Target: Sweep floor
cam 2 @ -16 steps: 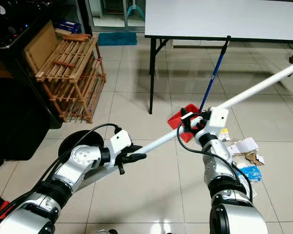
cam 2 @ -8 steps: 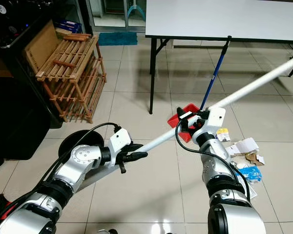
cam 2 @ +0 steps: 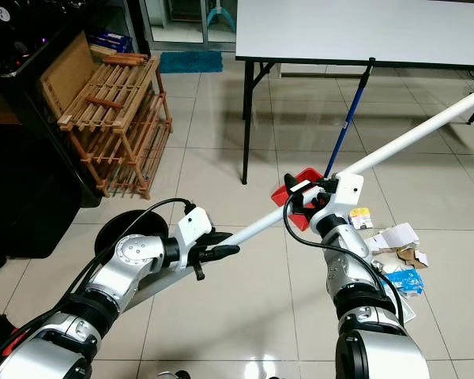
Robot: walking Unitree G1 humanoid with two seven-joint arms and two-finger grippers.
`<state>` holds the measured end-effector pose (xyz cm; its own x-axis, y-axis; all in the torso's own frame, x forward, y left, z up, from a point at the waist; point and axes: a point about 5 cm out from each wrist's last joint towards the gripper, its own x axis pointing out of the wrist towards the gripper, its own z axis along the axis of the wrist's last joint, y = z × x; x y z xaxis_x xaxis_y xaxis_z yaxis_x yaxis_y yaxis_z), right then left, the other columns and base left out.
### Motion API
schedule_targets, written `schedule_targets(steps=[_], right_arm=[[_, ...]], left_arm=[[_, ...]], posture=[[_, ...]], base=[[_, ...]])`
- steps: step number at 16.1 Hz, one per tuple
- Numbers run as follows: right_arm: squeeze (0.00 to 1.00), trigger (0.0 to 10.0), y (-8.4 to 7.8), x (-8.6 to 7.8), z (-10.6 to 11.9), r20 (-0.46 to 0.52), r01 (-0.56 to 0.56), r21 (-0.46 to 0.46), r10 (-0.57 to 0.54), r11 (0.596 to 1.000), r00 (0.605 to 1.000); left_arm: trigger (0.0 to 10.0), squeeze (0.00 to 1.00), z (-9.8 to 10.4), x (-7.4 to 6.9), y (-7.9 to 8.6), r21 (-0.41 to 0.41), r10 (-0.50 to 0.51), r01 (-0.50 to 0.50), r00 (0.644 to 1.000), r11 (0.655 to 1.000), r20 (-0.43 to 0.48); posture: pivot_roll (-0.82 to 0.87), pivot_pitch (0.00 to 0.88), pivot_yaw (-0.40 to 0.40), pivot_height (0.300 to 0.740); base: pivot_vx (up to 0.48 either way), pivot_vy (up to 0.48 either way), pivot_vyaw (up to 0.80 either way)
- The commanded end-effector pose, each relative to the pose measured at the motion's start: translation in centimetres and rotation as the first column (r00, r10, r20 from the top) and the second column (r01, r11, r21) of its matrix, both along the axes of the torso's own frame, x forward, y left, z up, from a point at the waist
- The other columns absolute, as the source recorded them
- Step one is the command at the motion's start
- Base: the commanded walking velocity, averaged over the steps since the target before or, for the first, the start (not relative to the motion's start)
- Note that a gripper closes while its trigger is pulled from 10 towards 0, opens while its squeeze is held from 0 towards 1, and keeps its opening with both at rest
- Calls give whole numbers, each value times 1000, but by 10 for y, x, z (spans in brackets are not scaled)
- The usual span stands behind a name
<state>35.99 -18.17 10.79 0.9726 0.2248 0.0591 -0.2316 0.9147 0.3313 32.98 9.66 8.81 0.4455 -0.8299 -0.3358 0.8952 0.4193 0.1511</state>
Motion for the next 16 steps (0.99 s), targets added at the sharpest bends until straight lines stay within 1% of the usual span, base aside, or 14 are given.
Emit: schedule_targets(steps=[1, 3, 5, 6, 7, 8, 9, 10, 11, 13, 14, 15, 16], right_arm=[[1000, 10000, -4, -8, -17, -81, 12, 17, -11, 1000, 997], [1000, 10000, -6, -9, -20, -92, 26, 21, -24, 999, 995], [1000, 10000, -10, -11, -23, -106, 27, 11, -26, 1000, 994], [976, 10000, -12, -13, -25, -113, 24, -12, -26, 1000, 993], [0, 10000, -15, -15, -27, -119, 27, -18, -29, 999, 992], [0, 10000, -18, -16, -28, -122, 35, -17, -36, 999, 992], [0, 10000, -20, -17, -29, -128, 45, -12, -46, 999, 991], [0, 10000, -22, -18, -31, -135, 55, -8, -56, 998, 989], [0, 10000, -24, -19, -32, -143, 66, -6, -67, 998, 987], [0, 10000, -25, -19, -34, -151, 83, 3, -82, 997, 985], [0, 10000, -23, -20, -34, -149, 80, 6, -78, 997, 986], [0, 10000, -22, -20, -34, -148, 77, 6, -75, 997, 986], [0, 10000, -22, -19, -33, -147, 78, 6, -76, 997, 986]], left_arm=[[10000, 0, 26, 13, 3, -97, 58, -49, 994, 994, 94], [10000, 0, 31, 17, 4, -131, 100, -86, 990, 988, 102], [10000, 0, 36, 22, 9, -159, 166, -147, 979, 976, 115], [10000, 0, 39, 26, 15, -178, 227, -203, 966, 963, 124], [10000, 0, 43, 32, 21, -217, 302, -271, 945, 938, 123], [10000, 0, 48, 35, 26, -254, 351, -314, 929, 915, 115], [10000, 0, 50, 37, 28, -267, 373, -332, 919, 905, 123], [10000, 0, 51, 39, 32, -277, 417, -370, 899, 887, 135], [10000, 0, 53, 41, 35, -288, 461, -408, 876, 866, 143], [10000, 0, 56, 45, 44, -326, 567, -502, 811, 801, 142], [10000, 0, 57, 47, 47, -336, 594, -525, 792, 782, 142], [10000, 0, 57, 47, 48, -335, 600, -532, 787, 778, 142], [10000, 0, 55, 46, 48, -327, 596, -530, 790, 783, 146]], posture=[[14, 152, -14, 740], [16, 153, -16, 740], [17, 155, -18, 740], [17, 155, -18, 740], [15, 157, -20, 740], [14, 158, -22, 740], [14, 158, -22, 740], [14, 158, -23, 740], [13, 159, -24, 740], [15, 161, -26, 740], [16, 161, -27, 740], [17, 161, -27, 740], [18, 161, -28, 740]], base=[[0, 0, 0], [0, 0, 0], [0, 0, 0], [0, 0, 0], [0, 0, 0], [0, 0, 0], [0, 0, 0], [0, 0, 0], [0, 0, 0], [0, 0, 0], [0, 0, 0], [0, 0, 0], [0, 0, 0]])
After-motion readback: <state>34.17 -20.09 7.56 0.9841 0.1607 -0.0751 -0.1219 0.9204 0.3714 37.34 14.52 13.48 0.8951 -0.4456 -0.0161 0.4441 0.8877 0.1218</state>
